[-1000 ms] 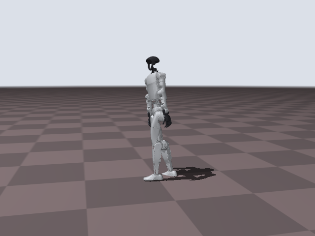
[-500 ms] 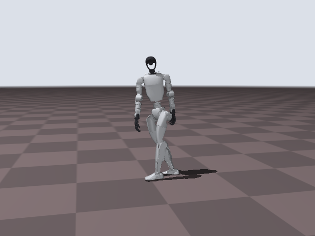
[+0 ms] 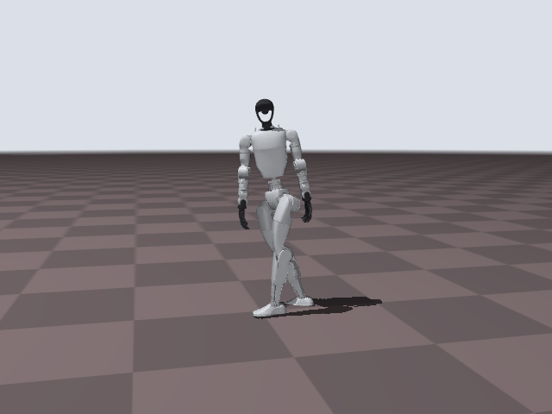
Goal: Upper body actions
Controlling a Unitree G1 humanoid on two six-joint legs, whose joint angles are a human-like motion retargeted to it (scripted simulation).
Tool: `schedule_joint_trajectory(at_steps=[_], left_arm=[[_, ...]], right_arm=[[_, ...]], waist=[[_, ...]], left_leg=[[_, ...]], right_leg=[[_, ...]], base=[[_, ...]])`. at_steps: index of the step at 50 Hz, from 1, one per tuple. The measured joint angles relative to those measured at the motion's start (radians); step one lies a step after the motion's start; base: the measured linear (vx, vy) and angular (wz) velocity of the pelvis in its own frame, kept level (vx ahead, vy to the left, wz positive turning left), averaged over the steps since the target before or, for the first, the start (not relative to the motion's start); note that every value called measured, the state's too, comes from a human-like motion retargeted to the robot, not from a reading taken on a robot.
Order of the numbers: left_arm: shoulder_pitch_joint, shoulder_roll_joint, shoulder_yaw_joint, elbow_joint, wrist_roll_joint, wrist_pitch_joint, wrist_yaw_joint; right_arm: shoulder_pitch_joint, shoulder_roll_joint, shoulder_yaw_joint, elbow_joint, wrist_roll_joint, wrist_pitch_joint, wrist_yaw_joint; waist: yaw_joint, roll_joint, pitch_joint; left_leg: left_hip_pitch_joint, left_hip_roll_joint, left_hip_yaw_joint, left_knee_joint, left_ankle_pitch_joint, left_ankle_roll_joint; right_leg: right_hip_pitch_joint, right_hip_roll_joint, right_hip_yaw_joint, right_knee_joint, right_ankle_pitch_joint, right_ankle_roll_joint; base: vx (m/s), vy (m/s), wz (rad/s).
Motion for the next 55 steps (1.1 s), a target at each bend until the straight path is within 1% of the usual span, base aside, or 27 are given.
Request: schedule_joint_trajectory(at_steps=[10, 14, 19, 25, 30, 35, 40, 43, 45, 47, 50, 52, 55], left_arm=[[0.025, -0.013, -0.01, 0.021, -0.001, 0.004, -0.011], [0.045, -0.024, -0.025, 0.048, -0.01, -0.001, -0.015], [0.088, -0.036, -0.038, 0.087, -0.023, -0.001, -0.034], [0.124, -0.046, -0.048, 0.087, 0.003, -0.005, -0.054], [0.147, -0.019, -0.051, 0.056, 0.031, -0.003, -0.078], [0.192, 0.031, -0.028, 0.013, 0.002, 0.012, -0.076], [0.251, 0.042, -0.018, -0.028, -0.066, 0.003, -0.064], [0.251, 0.064, -0.015, -0.037, -0.046, 0.012, -0.064], [0.229, 0.091, -0.024, -0.046, -0.026, 0.017, -0.057], [0.196, 0.118, -0.046, -0.061, -0.012, 0.023, -0.047], [0.145, 0.133, -0.08, -0.092, -0.017, 0.022, -0.021], [0.105, 0.12, -0.088, -0.112, -0.039, 0.009, -0.006], [0.047, 0.085, -0.075, -0.139, -0.075, -0.002, -0.011]], right_arm=[[0.055, -0.008, -0.036, 0.026, 0.018, 0.007, -0.024], [0.049, 0.002, -0.027, 0.013, -0.008, 0.015, -0.014], [0.013, 0.036, 0.025, -0.049, -0.061, 0.002, 0.035], [-0.023, 0.071, 0.142, -0.152, -0.12, -0.043, 0.109], [-0.047, 0.072, 0.236, -0.186, -0.14, -0.066, 0.141], [-0.087, 0.059, 0.29, -0.176, -0.133, -0.065, 0.155], [-0.127, 0.018, 0.292, -0.179, -0.142, -0.054, 0.154], [-0.132, 0.0, 0.282, -0.183, -0.113, -0.058, 0.135], [-0.13, -0.01, 0.257, -0.174, -0.079, -0.058, 0.123], [-0.112, -0.018, 0.211, -0.157, -0.042, -0.051, 0.109], [-0.061, -0.032, 0.135, -0.118, 0.006, -0.037, 0.084], [-0.029, -0.038, 0.087, -0.092, 0.025, -0.026, 0.073], [-0.008, -0.038, 0.044, -0.059, 0.055, -0.017, 0.063]], waist=[[-0.042, 0.006, -0.017], [-0.07, 0.016, -0.023], [-0.145, 0.026, -0.028], [-0.259, 0.037, -0.031], [-0.378, 0.053, -0.039], [-0.54, 0.081, -0.047], [-0.794, 0.155, -0.01], [-0.914, 0.168, 0.001], [-0.955, 0.163, 0.016], [-0.946, 0.145, 0.021], [-0.89, 0.122, 0.005], [-0.847, 0.114, -0.006], [-0.814, 0.11, 0.0]], left_leg=[[0.009, 0.013, 0.005, -0.001, 0.0, 0.017], [0.025, 0.029, 0.041, 0.0, -0.01, 0.027], [0.056, 0.059, 0.097, 0.009, -0.035, 0.057], [0.106, 0.117, 0.193, 0.02, -0.09, 0.098], [0.154, 0.17, 0.274, 0.023, -0.144, 0.127], [0.189, 0.247, 0.409, 0.033, -0.189, 0.132], [0.222, 0.316, 0.468, 0.036, -0.205, 0.134], [0.219, 0.338, 0.51, 0.032, -0.21, 0.135], [0.225, 0.348, 0.537, 0.029, -0.214, 0.134], [0.241, 0.348, 0.571, 0.024, -0.219, 0.133], [0.263, 0.344, 0.626, 0.013, -0.224, 0.133], [0.273, 0.345, 0.663, 0.004, -0.227, 0.132], [0.285, 0.353, 0.711, -0.005, -0.229, 0.13]], right_leg=[[-0.01, 0.003, 0.023, 0.004, 0.007, -0.012], [-0.011, 0.007, 0.046, -0.002, 0.022, -0.023], [-0.016, 0.006, 0.117, -0.013, 0.044, -0.048], [-0.051, -0.007, 0.253, -0.01, 0.078, -0.09], [-0.109, -0.005, 0.434, -0.003, 0.119, -0.124], [-0.158, 0.037, 0.605, -0.021, 0.166, -0.152], [-0.159, 0.097, 0.68, -0.03, 0.194, -0.16], [-0.193, 0.108, 0.727, -0.02, 0.208, -0.161], [-0.212, 0.106, 0.756, -0.012, 0.222, -0.159], [-0.226, 0.099, 0.79, -0.008, 0.235, -0.161], [-0.248, 0.09, 0.845, -0.002, 0.249, -0.17], [-0.27, 0.087, 0.879, 0.006, 0.257, -0.178], [-0.296, 0.086, 0.917, 0.019, 0.27, -0.187]], base=[[0.01, 0.01, -0.05], [0.09, 0.06, -0.37], [0.23, 0.09, -1.02], [0.38, 0.11, -1.66], [0.41, 0.02, -1.84], [0.37, -0.11, -1.64], [0.23, -0.07, -0.82], [0.05, -0.05, -0.74], [-0.03, -0.08, -0.74], [0.03, -0.09, -0.84], [0.14, -0.06, -0.91], [0.11, -0.04, -0.94], [-0.05, -0.02, -0.79]])
